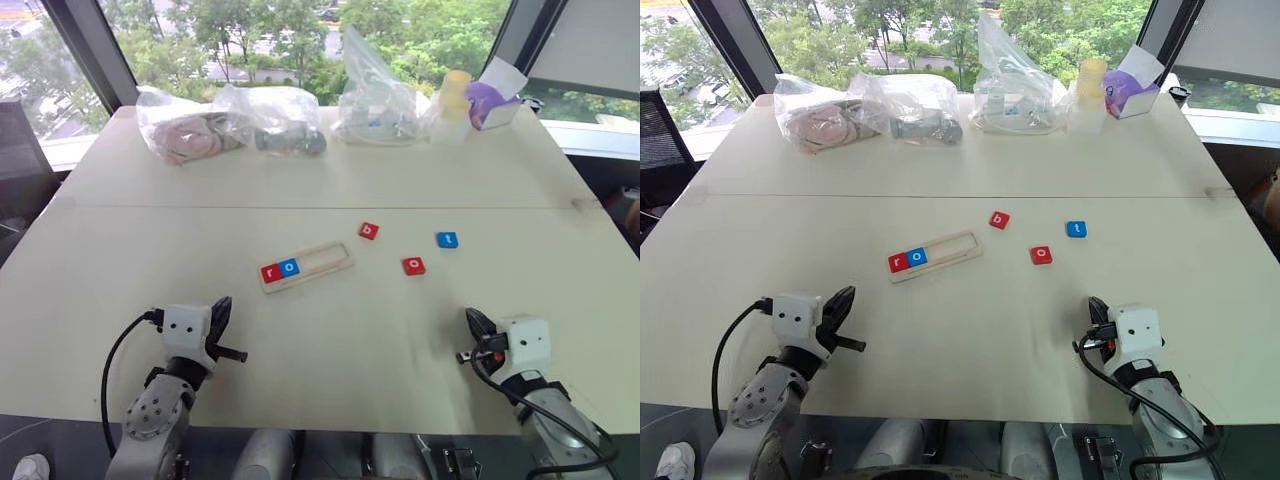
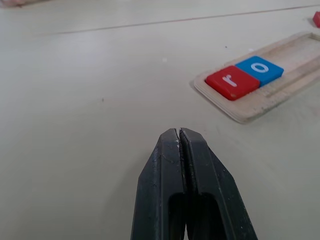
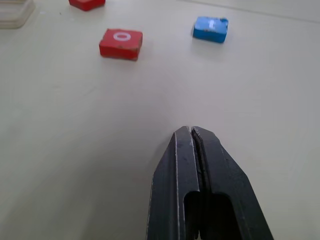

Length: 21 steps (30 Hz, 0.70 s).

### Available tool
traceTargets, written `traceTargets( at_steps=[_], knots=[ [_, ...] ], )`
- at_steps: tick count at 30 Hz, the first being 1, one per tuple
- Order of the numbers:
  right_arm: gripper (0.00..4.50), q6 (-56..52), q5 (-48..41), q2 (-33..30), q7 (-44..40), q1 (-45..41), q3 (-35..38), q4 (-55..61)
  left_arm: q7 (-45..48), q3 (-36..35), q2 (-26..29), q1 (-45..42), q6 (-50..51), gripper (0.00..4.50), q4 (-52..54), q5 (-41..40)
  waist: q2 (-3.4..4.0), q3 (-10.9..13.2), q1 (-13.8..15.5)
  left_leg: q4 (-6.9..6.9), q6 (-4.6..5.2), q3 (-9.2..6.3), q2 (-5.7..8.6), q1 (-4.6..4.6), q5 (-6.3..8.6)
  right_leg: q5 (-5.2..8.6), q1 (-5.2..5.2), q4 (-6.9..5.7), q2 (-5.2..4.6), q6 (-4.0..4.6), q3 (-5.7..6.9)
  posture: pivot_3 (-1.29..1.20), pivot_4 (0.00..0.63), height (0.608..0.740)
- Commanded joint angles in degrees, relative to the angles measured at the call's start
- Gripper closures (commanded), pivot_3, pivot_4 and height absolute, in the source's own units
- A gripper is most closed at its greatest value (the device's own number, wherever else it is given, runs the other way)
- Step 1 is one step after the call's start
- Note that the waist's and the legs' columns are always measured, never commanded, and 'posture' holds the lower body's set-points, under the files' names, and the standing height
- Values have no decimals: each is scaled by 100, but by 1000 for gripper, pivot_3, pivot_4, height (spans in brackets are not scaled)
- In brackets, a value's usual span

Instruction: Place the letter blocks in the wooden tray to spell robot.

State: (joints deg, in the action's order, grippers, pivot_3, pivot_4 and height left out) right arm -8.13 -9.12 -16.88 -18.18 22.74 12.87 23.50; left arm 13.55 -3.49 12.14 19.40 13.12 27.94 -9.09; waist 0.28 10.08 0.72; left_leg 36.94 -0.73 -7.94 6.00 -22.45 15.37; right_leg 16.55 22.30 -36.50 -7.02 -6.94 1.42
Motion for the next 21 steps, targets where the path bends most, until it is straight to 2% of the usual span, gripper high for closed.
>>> traceTargets(
  at_steps=[1,21],
  knots=[
    [4500,216,34,26,13,-89,-29,-23,58,26,84,-8,-52,4471,208,52,0,0,-2,0,0,0,0,0,0,0,0,0,0,0,-1,0,150,740],
    [4500,500,134,-11,-118,-165,-405,-282,390,8,248,121,213,4471,544,-201,2,-1,1,0,0,-1,-1,0,0,0,1,0,3,0,-11,0,150,740]
  ],
)
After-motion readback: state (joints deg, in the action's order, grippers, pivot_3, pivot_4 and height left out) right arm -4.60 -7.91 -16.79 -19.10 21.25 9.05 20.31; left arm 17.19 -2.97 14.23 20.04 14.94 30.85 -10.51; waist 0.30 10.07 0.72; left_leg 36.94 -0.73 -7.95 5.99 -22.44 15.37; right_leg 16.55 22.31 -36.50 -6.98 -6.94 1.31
